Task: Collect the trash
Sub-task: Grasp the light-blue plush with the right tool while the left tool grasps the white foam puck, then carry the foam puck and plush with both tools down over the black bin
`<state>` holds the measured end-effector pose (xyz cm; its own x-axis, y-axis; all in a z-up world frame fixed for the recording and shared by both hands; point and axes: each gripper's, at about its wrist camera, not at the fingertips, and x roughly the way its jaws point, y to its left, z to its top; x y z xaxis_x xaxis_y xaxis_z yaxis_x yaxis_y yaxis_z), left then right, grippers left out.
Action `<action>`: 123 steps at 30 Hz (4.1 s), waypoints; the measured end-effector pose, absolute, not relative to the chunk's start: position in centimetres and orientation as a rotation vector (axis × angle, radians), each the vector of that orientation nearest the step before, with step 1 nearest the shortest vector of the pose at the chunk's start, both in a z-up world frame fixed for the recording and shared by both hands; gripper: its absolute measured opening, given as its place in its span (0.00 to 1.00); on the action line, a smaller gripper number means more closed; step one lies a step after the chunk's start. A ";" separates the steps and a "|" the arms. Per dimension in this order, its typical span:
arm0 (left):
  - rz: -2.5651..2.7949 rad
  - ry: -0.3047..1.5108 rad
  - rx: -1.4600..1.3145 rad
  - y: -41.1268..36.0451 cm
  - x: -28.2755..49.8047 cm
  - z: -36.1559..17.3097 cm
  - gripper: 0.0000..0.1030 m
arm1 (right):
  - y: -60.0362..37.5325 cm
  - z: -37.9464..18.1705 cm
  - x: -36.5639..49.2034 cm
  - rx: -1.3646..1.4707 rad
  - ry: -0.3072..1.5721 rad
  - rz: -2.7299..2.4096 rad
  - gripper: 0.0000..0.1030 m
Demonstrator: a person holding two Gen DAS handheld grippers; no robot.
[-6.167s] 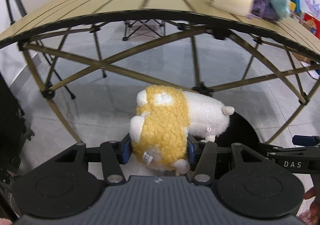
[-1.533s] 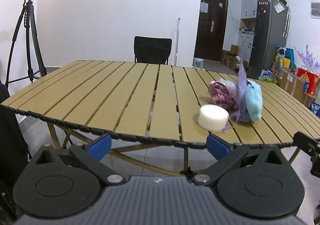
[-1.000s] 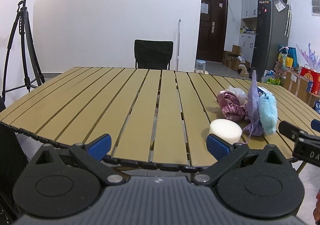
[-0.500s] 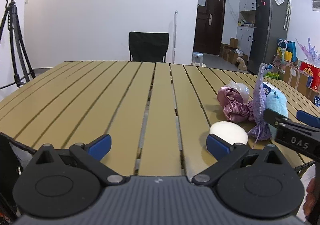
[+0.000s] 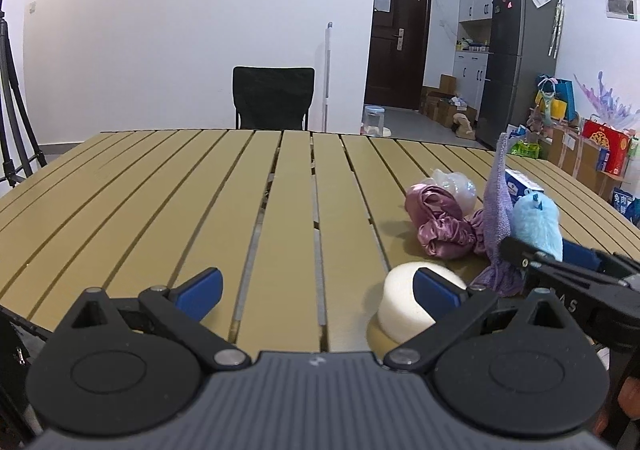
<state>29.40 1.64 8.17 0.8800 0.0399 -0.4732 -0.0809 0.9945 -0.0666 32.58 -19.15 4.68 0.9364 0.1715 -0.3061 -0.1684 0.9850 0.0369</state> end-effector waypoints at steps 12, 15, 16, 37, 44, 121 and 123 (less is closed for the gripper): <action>0.037 0.510 -0.091 0.3 30.5 7.7 1.00 | -21.8 4.8 32.1 0.094 0.341 0.190 0.34; 0.033 0.518 -0.096 0.1 30.8 7.6 1.00 | -22.8 4.9 31.9 0.128 0.341 0.192 0.34; 0.032 0.519 -0.098 0.0 30.9 7.5 1.00 | -23.1 4.8 31.7 0.136 0.340 0.192 0.33; -0.013 0.572 -0.076 -3.6 32.9 5.7 1.00 | -25.2 5.1 30.6 0.103 0.303 0.123 0.32; 0.029 0.582 -0.078 -3.5 34.0 4.8 1.00 | -25.6 4.9 30.4 0.093 0.303 0.109 0.32; 0.016 0.532 0.011 -2.0 15.7 2.1 0.57 | -22.6 -1.4 14.1 0.007 0.494 0.227 0.32; 0.013 0.543 0.019 -2.1 15.2 1.7 0.57 | -22.5 -2.0 13.8 0.003 0.510 0.227 0.32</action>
